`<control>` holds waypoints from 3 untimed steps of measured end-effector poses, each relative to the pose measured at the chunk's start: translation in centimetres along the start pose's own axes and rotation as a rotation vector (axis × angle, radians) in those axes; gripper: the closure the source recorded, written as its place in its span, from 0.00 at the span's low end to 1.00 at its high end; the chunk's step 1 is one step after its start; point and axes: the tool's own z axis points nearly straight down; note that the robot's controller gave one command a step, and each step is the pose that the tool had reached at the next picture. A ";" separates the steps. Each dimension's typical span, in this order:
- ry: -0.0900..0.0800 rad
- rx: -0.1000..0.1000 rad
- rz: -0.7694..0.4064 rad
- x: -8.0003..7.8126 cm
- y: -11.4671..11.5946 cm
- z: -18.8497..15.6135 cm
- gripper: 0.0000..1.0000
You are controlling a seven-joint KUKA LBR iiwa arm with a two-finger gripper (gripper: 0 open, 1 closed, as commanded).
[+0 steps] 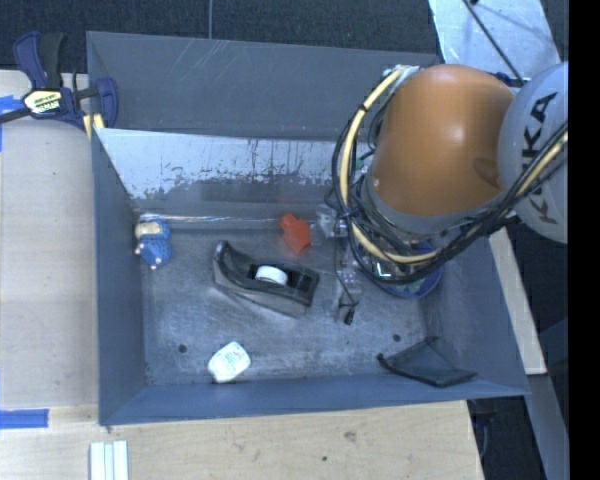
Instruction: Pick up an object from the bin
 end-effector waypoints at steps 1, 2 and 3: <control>0.005 -0.001 -0.008 -3.6 5.6 9.6 0.00; 0.005 0.001 -0.025 -6.9 5.9 18.0 0.00; 0.004 -0.001 -0.022 -7.0 6.0 17.5 1.00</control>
Offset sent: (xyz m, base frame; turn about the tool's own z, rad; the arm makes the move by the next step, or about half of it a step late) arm 0.0358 0.0536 -0.0912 -0.0029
